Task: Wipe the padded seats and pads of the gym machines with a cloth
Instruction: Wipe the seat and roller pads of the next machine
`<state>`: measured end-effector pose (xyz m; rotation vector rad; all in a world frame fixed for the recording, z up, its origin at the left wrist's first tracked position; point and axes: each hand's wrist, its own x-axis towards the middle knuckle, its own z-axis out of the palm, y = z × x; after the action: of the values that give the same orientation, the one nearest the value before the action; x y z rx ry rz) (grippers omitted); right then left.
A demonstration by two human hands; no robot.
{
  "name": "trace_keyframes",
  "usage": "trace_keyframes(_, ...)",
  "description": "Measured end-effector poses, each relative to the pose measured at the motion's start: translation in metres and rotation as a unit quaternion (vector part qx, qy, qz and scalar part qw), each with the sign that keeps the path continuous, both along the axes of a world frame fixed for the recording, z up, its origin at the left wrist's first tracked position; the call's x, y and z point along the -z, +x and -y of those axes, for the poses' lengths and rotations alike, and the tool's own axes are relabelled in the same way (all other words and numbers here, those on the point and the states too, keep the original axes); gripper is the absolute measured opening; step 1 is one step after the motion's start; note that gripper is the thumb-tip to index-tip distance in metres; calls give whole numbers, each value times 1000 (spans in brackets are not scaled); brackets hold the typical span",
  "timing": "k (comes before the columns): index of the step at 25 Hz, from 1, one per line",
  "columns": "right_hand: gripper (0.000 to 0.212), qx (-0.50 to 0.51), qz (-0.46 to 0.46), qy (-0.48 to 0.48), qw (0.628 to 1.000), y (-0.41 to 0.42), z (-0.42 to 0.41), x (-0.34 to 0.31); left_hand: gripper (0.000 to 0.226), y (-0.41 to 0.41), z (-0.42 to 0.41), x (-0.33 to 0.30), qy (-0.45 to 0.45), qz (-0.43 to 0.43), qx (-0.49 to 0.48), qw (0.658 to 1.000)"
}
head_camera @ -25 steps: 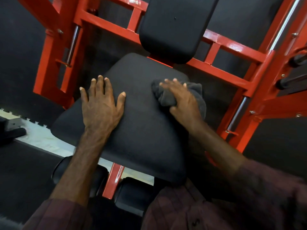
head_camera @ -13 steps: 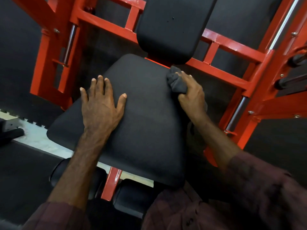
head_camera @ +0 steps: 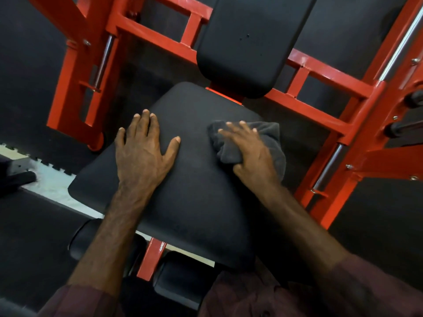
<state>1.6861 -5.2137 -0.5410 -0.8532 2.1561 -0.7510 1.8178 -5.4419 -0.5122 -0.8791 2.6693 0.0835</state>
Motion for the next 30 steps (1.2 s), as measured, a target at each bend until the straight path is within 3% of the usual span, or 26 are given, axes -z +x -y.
trace_keyframes(2, 87, -31, 2, -32, 999, -18, 22, 13, 87, 0, 0, 1, -1, 0, -1, 1000)
trace_keyframes(6, 79, 75, -14, 25, 997, -38, 33, 28, 93, -1, 7, 1, 14, 4, -25, 1000)
trace_keyframes(10, 85, -105, -4, -60, 993, 2, 35, 5, 95, -1, 10, 0, 13, 4, -43, 999)
trace_keyframes(13, 84, -64, -4, -43, 997, -24, 71, 23, 93, -1, 13, 0, 20, 13, -40, 999)
trace_keyframes(16, 80, 0, -29, -9, 1000, -9, 53, 12, 93, 2, 15, -6, 18, 24, -81, 996)
trace_keyframes(20, 74, -119, -23, -96, 988, 16, 68, 5, 86, 9, 16, -6, 7, 18, -99, 995)
trace_keyframes(23, 84, -88, -22, -44, 995, -21, 111, 25, 80, 9, 16, -3, 9, 10, -105, 994)
trace_keyframes(26, 83, -27, -32, -7, 999, -7, 90, 16, 79, 10, 19, -6, 26, 3, -109, 994)
trace_keyframes(30, 78, -119, -16, -87, 989, 15, 110, 8, 66, 13, 23, -4, 31, -20, -93, 995)
